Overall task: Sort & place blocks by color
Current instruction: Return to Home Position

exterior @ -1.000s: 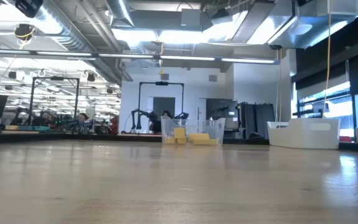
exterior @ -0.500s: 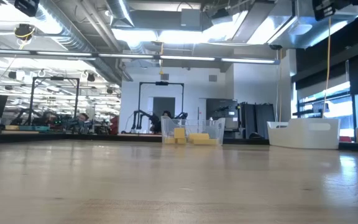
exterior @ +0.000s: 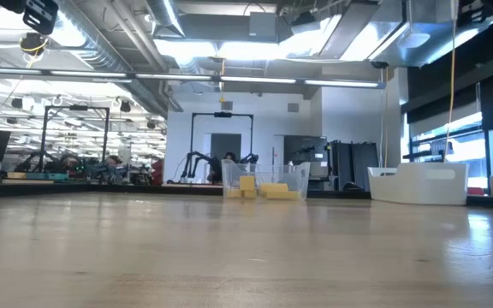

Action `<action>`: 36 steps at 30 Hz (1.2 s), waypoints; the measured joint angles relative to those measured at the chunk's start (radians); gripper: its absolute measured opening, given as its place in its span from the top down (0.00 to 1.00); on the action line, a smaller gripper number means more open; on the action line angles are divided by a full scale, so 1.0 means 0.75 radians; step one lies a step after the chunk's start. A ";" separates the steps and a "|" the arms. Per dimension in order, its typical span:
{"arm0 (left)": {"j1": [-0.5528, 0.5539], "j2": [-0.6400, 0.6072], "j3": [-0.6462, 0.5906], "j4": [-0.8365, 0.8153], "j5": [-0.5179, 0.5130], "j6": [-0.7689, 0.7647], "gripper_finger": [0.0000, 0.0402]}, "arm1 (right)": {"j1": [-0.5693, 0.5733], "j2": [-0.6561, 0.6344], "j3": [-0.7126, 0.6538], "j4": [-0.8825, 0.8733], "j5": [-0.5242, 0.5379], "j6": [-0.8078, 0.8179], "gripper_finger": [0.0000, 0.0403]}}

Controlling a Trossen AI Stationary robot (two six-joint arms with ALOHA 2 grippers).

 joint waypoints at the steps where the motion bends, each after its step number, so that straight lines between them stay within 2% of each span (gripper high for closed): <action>1: 0.000 0.000 0.000 0.000 -0.003 0.000 1.00 | 0.000 -0.023 -0.014 0.014 0.000 -0.001 1.00; 7: 0.000 0.000 -0.001 0.007 -0.030 0.000 1.00 | 0.000 -0.096 -0.114 0.134 0.003 0.035 1.00; 18: 0.000 0.000 -0.001 0.007 -0.088 0.010 1.00 | 0.000 -0.087 -0.449 0.637 0.046 0.035 1.00; 21: 0.001 0.000 -0.007 0.008 -0.160 0.045 1.00 | 0.000 -0.088 -0.528 0.715 0.134 0.030 1.00; 23: 0.001 0.000 -0.022 0.006 -0.211 0.087 1.00 | 0.001 -0.087 -0.574 0.730 0.249 0.040 1.00; 27: 0.001 -0.001 -0.053 0.060 -0.223 0.137 1.00 | 0.000 -0.086 -0.637 0.774 0.451 0.078 1.00; 36: 0.001 0.000 -0.121 0.146 -0.243 0.141 1.00 | 0.000 -0.086 -0.724 0.820 0.490 0.065 1.00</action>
